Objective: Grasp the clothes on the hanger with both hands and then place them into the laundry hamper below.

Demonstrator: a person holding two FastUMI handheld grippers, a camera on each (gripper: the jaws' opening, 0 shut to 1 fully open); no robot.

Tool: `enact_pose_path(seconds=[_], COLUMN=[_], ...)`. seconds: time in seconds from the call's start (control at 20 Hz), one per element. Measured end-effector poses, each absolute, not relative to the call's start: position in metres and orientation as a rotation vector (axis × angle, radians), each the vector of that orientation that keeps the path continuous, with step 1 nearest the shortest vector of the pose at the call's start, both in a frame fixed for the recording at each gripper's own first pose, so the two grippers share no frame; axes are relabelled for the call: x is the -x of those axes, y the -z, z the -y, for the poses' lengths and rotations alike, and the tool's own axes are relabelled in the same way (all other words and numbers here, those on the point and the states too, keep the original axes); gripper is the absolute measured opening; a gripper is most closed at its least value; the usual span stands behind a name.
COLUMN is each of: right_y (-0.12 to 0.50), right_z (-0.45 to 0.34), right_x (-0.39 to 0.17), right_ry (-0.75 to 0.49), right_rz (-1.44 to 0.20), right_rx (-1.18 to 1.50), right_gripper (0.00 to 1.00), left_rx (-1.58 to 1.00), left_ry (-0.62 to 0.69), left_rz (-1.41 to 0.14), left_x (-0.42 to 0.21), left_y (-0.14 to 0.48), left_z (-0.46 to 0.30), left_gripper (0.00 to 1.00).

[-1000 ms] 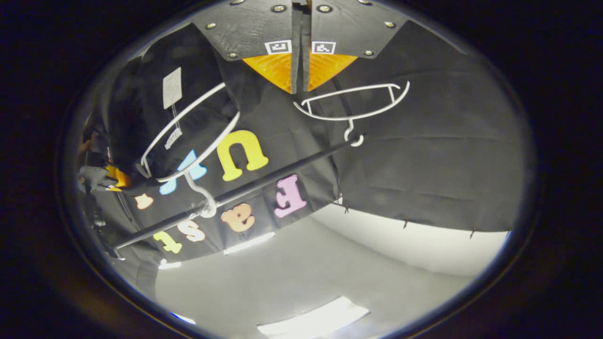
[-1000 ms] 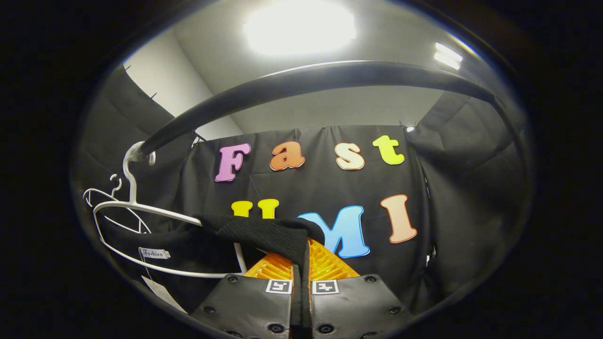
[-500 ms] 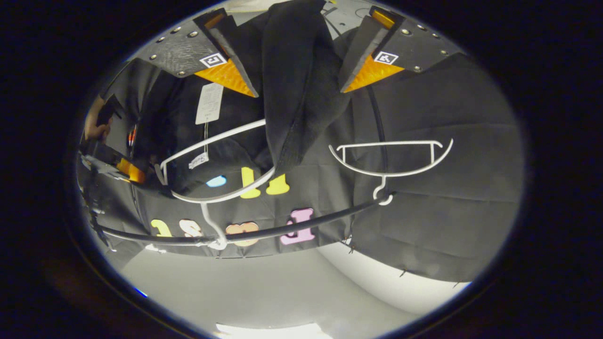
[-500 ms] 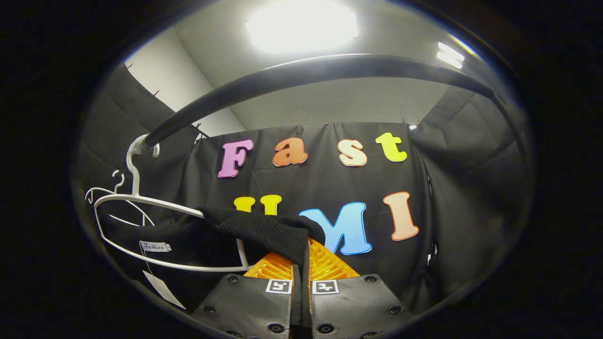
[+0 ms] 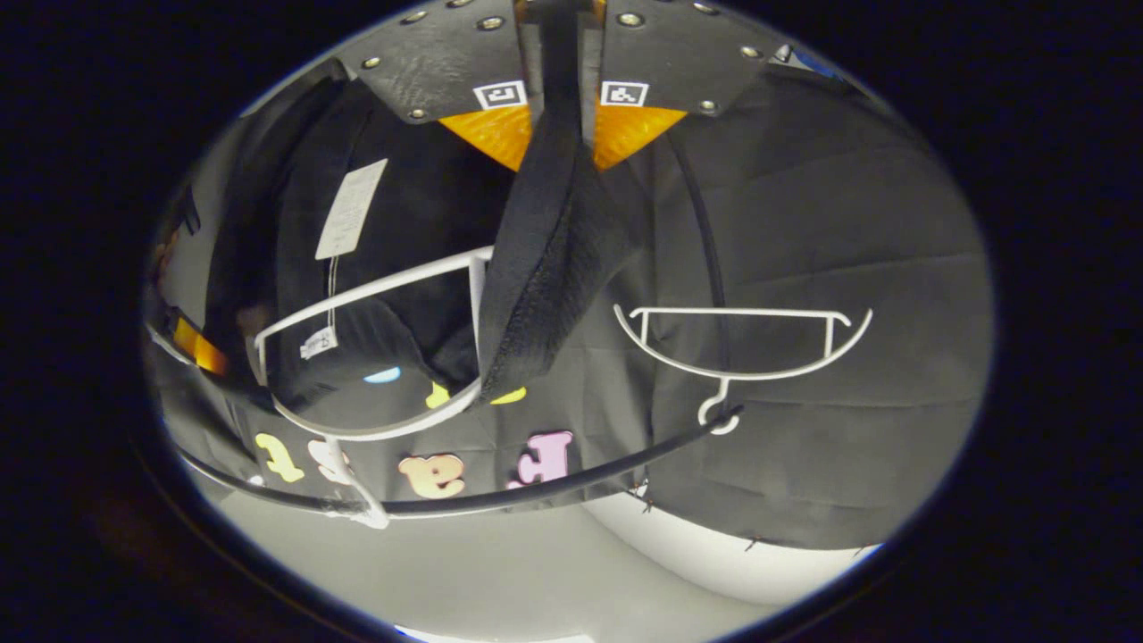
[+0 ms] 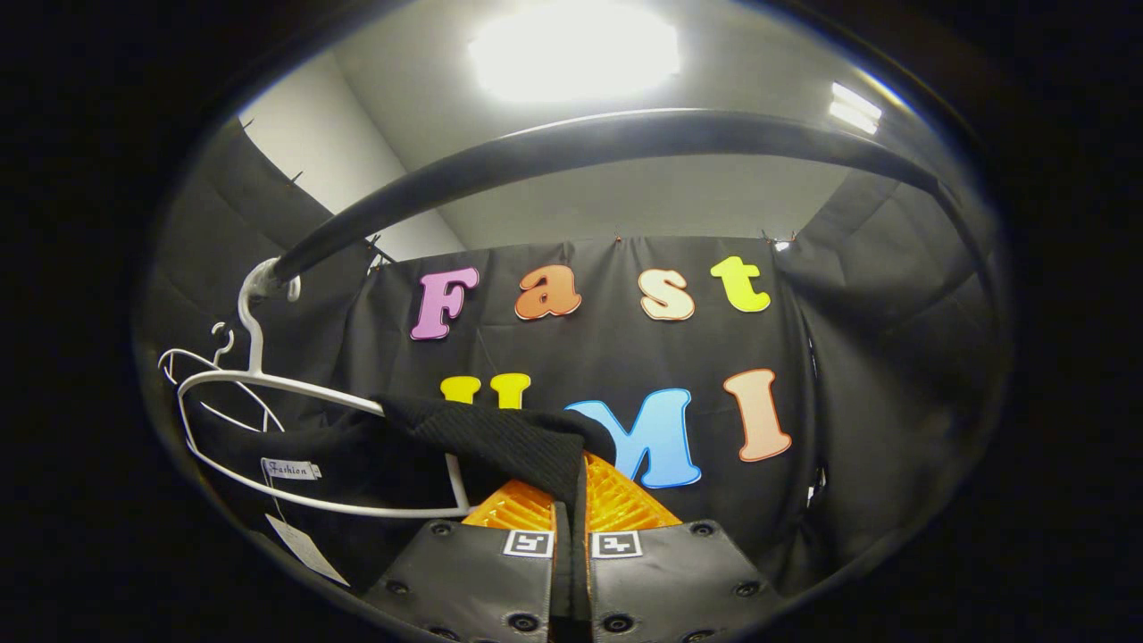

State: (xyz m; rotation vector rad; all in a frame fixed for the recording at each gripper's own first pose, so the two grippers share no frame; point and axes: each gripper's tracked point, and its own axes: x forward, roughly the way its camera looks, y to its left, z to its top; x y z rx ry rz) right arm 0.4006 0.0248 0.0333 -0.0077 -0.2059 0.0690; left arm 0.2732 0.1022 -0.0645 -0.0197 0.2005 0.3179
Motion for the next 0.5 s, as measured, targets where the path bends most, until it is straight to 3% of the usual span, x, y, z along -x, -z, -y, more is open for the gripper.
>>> enact_pose_path(seconds=[0.1,0.5], right_y=[-0.035,-0.034], right_z=[-0.024,-0.024], right_x=[-0.410,-0.449], right_ry=[-0.068,-0.054], right_rz=[0.223,0.222], right_rx=[0.031,0.013], right_gripper=[0.01,0.01], left_rx=[0.007,-0.012], left_ry=[-0.359,-0.322], left_rz=[-0.170,-0.145], left_x=[-0.261,-0.257], left_y=[0.045,0.016], left_z=[-0.117,-0.150], left_gripper=[0.01,0.02])
